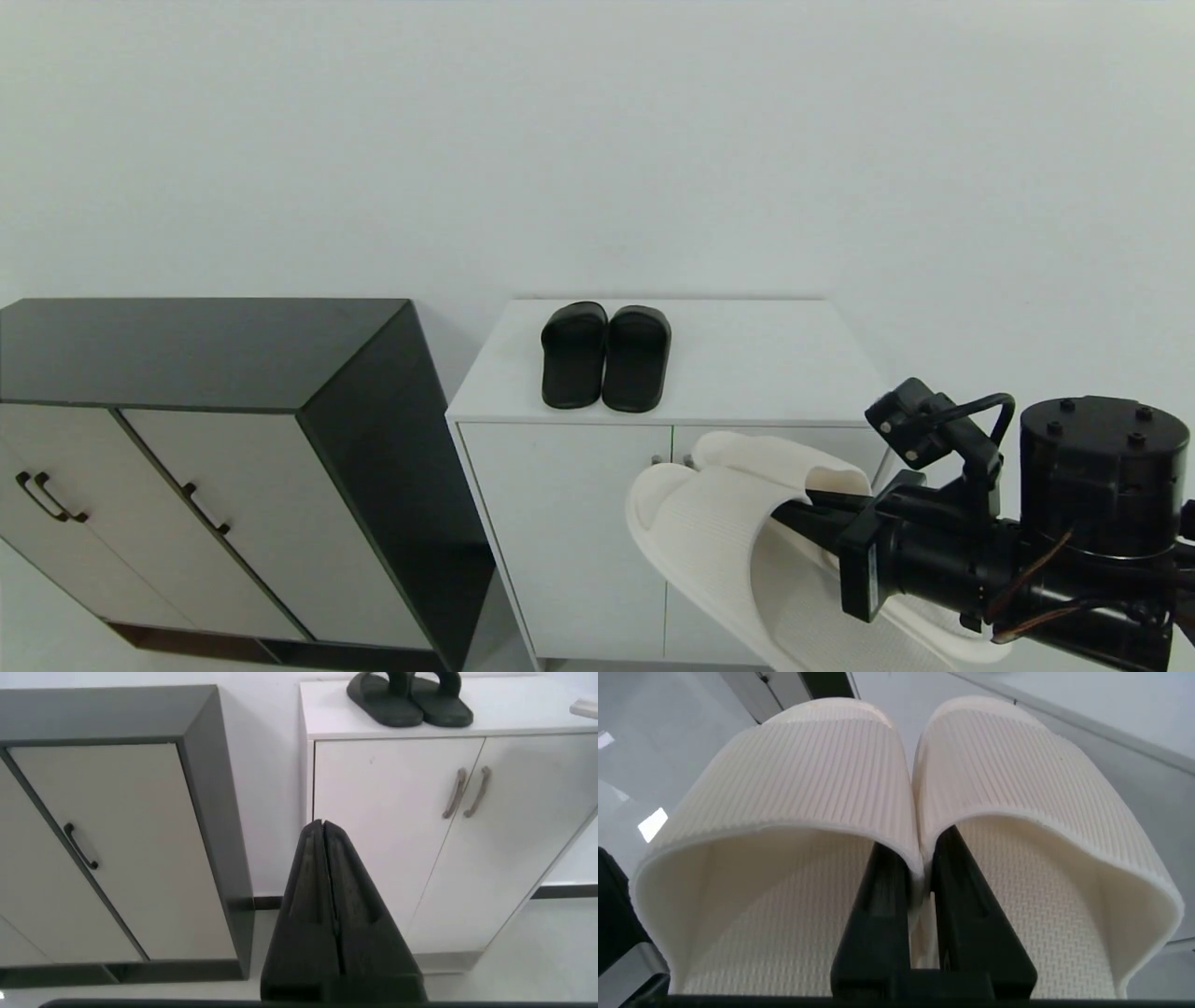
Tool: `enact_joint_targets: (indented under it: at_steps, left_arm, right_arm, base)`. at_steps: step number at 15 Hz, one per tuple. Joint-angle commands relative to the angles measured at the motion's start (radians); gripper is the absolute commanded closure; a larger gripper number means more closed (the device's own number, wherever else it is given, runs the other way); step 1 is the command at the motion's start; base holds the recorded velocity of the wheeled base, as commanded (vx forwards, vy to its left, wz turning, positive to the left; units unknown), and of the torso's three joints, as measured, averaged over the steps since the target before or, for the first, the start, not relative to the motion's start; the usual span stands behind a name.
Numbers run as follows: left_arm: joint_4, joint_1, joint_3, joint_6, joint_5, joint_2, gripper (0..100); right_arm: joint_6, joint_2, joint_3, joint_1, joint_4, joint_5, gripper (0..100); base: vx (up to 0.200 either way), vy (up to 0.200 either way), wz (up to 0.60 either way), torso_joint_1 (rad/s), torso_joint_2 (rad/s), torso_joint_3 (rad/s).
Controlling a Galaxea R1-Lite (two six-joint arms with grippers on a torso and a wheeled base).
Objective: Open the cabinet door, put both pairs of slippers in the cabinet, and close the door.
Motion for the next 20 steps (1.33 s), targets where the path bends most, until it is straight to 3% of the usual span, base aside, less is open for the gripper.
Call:
enact_joint_targets:
  at_steps: [1, 2, 3, 20]
  left_arm:
    - [0.000, 0.000, 0.000, 0.000, 0.000, 0.000, 100]
    - [0.000, 0.000, 0.000, 0.000, 0.000, 0.000, 100]
    - [0.000, 0.000, 0.000, 0.000, -0.002, 0.000, 0]
    - [0.000, 0.000, 0.000, 0.001, -0.002, 0.001, 0]
  right_arm:
    - [0.000, 0.000, 0.003, 0.000, -0.001, 0.001, 100]
    - [0.000, 0.000, 0.004, 0.002, -0.001, 0.001, 100]
    - [0.000, 0.000, 0.007, 0.002, -0.002, 0.002, 100]
    - [-0.003, 0.009, 0.041, 0.005, -0.053, 0.002, 100]
  base:
    - [0.000, 0.000, 0.00, -0.159, 0.36, 0.178]
    - [0.000, 0.000, 0.00, -0.163, 0.36, 0.193]
    - [0.000, 0.000, 0.00, -0.163, 0.38, 0.203]
    - [0.000, 0.000, 0.00, -0.203, 0.49, 0.290]
